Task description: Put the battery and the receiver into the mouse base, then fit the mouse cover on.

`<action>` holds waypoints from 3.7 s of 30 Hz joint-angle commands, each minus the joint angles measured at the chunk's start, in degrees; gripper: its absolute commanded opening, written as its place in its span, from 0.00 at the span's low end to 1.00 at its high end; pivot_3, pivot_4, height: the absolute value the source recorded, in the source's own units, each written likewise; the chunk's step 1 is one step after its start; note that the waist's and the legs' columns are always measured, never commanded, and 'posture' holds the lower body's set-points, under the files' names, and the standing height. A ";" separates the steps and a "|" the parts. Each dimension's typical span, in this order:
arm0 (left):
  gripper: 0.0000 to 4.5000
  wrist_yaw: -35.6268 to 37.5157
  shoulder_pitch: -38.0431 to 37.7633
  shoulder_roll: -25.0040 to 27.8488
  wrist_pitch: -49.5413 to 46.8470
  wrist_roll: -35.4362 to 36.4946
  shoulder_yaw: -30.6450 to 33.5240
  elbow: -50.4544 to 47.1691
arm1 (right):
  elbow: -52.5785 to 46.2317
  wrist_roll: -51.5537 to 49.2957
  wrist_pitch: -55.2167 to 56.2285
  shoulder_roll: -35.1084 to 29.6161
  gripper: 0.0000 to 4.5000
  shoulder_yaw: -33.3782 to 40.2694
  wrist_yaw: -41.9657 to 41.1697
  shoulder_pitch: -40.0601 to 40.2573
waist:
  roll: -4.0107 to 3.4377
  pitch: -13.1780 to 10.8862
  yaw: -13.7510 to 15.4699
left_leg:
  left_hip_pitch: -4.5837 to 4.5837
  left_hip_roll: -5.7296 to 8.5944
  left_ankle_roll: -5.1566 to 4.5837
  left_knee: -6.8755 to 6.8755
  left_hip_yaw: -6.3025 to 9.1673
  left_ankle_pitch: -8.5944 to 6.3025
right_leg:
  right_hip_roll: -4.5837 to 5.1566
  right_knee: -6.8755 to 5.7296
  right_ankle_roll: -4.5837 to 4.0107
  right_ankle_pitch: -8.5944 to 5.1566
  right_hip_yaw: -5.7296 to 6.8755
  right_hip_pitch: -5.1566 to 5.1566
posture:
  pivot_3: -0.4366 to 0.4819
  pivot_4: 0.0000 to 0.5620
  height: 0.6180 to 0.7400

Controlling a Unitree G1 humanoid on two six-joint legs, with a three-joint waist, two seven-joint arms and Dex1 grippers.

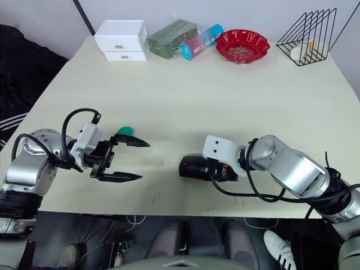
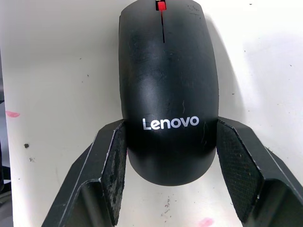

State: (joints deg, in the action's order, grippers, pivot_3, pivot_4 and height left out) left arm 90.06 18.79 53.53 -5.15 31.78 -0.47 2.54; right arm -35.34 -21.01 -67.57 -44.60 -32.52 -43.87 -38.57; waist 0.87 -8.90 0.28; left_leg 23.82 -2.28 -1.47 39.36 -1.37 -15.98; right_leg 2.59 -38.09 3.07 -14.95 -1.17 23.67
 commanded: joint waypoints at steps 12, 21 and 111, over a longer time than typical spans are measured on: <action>1.00 2.44 0.30 0.61 0.36 0.87 1.01 -1.10 | 0.14 1.81 2.27 -0.70 0.81 -0.03 -0.08 1.18 | 0.00 0.00 -0.35 | 0.00 0.00 0.00 0.00 0.01 0.00 | 0.00 -0.01 0.00 0.00 0.00 0.00 | 0.48 0.27 1.00; 1.00 2.44 0.46 0.64 0.40 0.86 0.90 -1.04 | -0.36 2.41 2.04 -0.59 0.81 0.22 -0.39 1.41 | 0.00 0.00 -0.98 | 0.00 0.00 0.00 0.00 0.02 0.00 | 0.00 -0.01 0.00 0.00 0.01 0.00 | 0.48 0.27 1.00; 1.00 2.08 -1.07 -0.72 0.29 0.23 3.07 -2.17 | 35.35 9.28 60.22 21.00 0.25 13.85 -9.92 29.50 | 0.09 0.08 -1.12 | -0.32 0.02 0.06 0.08 -0.03 0.04 | -0.02 -0.37 -0.02 -0.01 -0.10 -0.15 | 0.48 0.27 1.00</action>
State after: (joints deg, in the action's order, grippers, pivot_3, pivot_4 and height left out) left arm 90.20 17.58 52.18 -4.80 31.54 1.61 1.73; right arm -4.78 -15.65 -5.78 -22.94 -16.60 -54.54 -10.53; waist 0.96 -8.82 -0.84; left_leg 23.43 -2.26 -1.41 39.44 -1.40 -15.95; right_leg 2.56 -38.47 3.05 -14.97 -1.28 23.47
